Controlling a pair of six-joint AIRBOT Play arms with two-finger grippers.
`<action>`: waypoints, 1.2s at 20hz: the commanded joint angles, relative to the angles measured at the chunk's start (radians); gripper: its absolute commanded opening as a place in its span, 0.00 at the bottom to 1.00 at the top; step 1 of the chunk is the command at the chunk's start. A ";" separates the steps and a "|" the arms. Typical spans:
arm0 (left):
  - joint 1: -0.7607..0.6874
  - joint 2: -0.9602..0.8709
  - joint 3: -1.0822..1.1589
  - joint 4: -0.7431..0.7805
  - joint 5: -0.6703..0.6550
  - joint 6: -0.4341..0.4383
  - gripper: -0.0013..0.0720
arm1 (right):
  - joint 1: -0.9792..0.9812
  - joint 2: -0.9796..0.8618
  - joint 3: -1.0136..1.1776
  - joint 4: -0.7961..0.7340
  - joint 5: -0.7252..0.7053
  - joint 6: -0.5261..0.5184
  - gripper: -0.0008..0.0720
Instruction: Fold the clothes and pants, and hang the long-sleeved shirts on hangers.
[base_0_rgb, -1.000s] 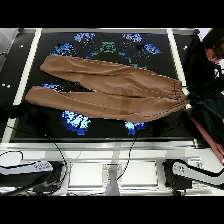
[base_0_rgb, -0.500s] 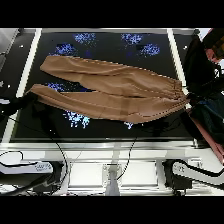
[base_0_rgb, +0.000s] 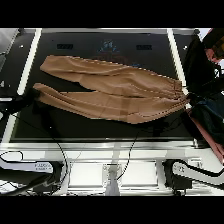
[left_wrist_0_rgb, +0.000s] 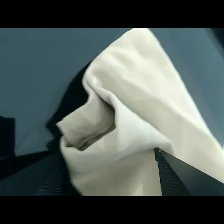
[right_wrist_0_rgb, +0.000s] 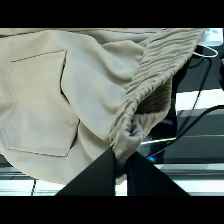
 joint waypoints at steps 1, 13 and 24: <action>-0.018 -0.018 0.012 -0.016 -0.013 0.000 0.64 | 0.000 0.000 0.000 0.000 0.000 0.000 0.06; 0.113 0.099 0.285 0.102 -0.465 -0.005 0.04 | 0.000 0.000 0.097 -0.009 0.086 0.022 0.06; 0.161 0.178 0.402 0.871 -0.817 -0.178 0.04 | 0.000 0.010 0.106 -0.039 0.291 0.054 0.06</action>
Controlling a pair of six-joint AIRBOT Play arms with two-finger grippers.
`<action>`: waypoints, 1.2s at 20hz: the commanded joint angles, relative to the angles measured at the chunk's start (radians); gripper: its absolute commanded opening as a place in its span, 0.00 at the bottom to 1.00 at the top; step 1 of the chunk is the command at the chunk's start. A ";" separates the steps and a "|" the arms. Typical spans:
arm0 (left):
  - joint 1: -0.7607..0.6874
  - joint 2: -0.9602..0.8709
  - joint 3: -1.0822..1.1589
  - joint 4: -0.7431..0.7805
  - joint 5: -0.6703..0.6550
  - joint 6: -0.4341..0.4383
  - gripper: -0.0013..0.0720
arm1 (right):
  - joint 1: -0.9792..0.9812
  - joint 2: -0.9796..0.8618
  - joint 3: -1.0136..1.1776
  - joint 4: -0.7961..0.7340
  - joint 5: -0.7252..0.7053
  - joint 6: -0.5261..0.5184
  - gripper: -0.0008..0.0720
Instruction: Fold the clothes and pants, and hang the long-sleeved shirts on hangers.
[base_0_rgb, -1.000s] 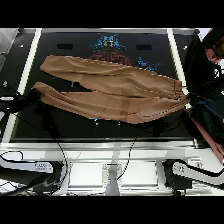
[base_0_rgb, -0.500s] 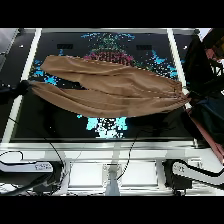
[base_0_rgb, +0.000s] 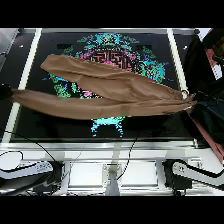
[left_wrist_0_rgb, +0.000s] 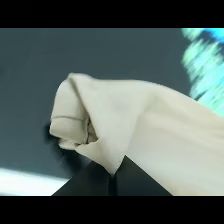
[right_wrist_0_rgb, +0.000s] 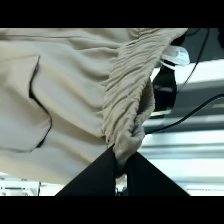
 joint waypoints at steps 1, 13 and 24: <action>0.004 -0.016 0.009 0.243 -0.093 -0.018 0.04 | 0.000 0.002 -0.073 -0.005 0.023 0.007 0.06; 0.000 -0.236 0.009 0.406 -0.187 -0.014 0.04 | 0.000 0.004 -0.438 -0.034 0.018 0.008 0.06; 0.000 -0.241 0.009 0.406 -0.119 -0.023 0.89 | 0.000 0.004 -0.437 -0.030 -0.095 0.014 0.96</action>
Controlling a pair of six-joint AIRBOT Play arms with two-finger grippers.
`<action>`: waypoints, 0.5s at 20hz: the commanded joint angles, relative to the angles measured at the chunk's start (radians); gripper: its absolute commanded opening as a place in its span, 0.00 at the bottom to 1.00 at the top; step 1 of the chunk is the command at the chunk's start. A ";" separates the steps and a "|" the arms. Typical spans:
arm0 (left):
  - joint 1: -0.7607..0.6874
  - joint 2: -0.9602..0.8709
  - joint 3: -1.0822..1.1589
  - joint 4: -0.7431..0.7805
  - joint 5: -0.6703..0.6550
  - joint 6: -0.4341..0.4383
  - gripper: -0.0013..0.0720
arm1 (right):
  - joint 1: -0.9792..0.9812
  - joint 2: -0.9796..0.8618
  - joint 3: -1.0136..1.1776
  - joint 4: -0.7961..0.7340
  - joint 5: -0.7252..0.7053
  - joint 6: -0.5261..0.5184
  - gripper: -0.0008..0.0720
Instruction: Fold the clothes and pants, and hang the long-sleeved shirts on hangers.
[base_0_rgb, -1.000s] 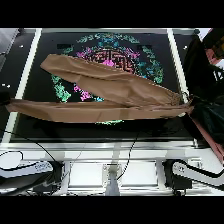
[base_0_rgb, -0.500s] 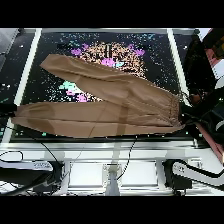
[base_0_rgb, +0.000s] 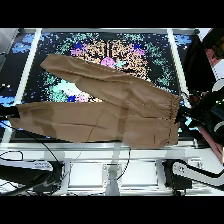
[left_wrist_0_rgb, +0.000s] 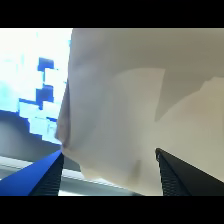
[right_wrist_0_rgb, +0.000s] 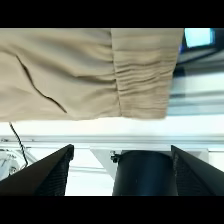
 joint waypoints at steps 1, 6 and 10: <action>0.000 0.000 0.001 0.011 0.015 -0.001 0.89 | 0.000 0.000 0.000 0.002 -0.028 0.003 0.96; 0.063 0.053 0.001 0.016 0.017 -0.047 0.67 | 0.000 0.000 0.000 0.002 -0.035 0.002 0.96; 0.237 0.158 0.000 -0.263 0.010 0.069 0.68 | 0.000 0.000 0.000 0.002 -0.054 0.001 0.95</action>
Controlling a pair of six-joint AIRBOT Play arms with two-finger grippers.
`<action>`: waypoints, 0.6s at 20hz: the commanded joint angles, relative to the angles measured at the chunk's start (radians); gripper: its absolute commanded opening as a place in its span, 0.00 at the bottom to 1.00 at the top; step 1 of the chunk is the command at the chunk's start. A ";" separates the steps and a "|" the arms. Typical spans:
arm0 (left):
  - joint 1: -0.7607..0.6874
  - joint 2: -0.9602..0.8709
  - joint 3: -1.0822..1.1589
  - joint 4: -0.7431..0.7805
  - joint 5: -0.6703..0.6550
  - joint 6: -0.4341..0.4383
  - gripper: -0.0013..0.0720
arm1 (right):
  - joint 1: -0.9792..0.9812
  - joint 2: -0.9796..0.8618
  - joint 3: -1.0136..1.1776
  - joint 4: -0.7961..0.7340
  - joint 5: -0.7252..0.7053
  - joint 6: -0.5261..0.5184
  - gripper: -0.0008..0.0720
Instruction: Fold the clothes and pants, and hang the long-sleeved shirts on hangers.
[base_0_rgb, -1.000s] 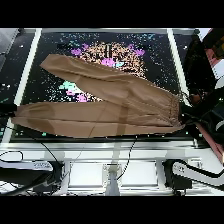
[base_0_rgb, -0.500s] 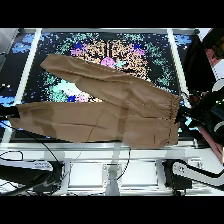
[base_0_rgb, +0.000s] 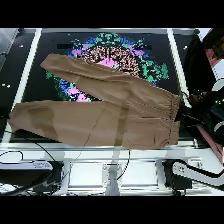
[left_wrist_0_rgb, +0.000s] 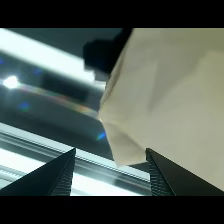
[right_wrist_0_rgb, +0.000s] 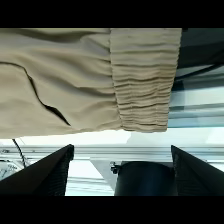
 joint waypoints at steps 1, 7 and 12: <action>0.157 0.074 -0.002 -0.264 -0.016 0.068 0.68 | 0.000 0.000 0.000 0.000 -0.022 -0.001 0.95; 0.324 0.085 -0.208 -0.374 -0.058 0.106 0.60 | 0.000 0.000 0.000 0.000 -0.083 -0.001 0.95; 0.323 0.063 -0.277 -0.376 -0.045 0.127 0.63 | 0.000 0.000 0.000 0.000 -0.082 -0.002 0.95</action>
